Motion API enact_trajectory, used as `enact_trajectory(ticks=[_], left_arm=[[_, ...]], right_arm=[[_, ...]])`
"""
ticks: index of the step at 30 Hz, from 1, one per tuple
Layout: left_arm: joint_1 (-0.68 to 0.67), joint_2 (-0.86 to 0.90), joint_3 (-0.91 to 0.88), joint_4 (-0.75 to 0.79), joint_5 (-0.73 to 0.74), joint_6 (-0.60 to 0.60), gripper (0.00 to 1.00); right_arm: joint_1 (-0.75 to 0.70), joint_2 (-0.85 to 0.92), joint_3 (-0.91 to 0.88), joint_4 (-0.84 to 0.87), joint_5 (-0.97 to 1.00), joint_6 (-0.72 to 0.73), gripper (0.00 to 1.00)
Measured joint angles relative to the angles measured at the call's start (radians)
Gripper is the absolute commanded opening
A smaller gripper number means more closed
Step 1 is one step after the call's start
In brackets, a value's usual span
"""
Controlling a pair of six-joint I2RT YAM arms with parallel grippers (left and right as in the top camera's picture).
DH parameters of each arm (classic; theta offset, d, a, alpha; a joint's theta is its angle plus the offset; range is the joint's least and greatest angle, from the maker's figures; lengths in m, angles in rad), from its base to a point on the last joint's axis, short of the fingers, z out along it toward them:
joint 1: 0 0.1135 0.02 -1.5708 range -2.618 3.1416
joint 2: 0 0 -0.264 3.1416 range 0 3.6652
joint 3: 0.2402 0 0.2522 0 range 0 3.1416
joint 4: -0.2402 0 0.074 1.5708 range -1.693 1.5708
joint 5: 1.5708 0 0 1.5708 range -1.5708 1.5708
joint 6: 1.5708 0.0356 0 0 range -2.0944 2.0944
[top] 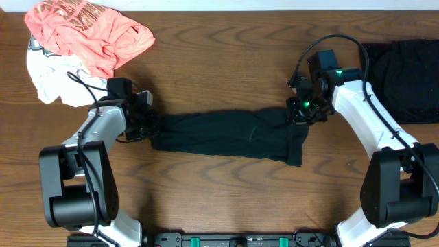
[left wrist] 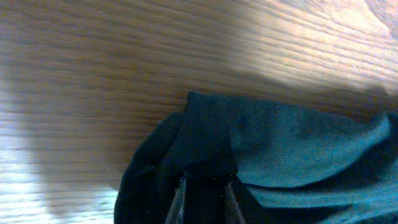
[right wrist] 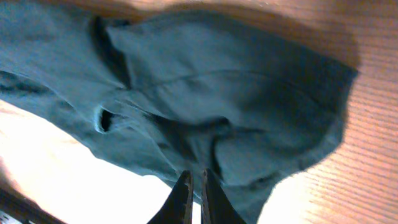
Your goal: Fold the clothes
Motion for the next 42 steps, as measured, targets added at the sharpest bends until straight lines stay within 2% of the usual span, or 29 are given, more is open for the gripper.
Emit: enact_trajectory(ticks=[5, 11, 20, 26, 35, 42], left_arm=[[0.027, 0.000, 0.000, 0.000, 0.000, 0.000, 0.26], [0.031, -0.002, 0.003, -0.010, 0.019, 0.002, 0.52], [0.033, -0.103, 0.008, -0.102, 0.061, 0.016, 0.79], [0.034, -0.209, 0.021, -0.134, 0.066, 0.017, 0.85], [0.035, -0.212, 0.026, -0.154, 0.072, 0.045, 0.98], [0.094, -0.211, 0.026, -0.152, 0.074, 0.061, 0.99]], right_arm=[[-0.019, 0.000, 0.000, -0.011, 0.000, 0.000, 0.08], [-0.032, 0.000, 0.000, -0.021, 0.000, -0.004, 0.15], [-0.062, 0.000, 0.000, -0.025, 0.000, -0.008, 0.20], [-0.064, 0.000, 0.000, -0.029, 0.000, -0.016, 0.22], [-0.064, 0.000, 0.000, -0.040, 0.000, -0.039, 0.25], [-0.064, 0.000, 0.000, -0.055, 0.000, -0.058, 0.27]])
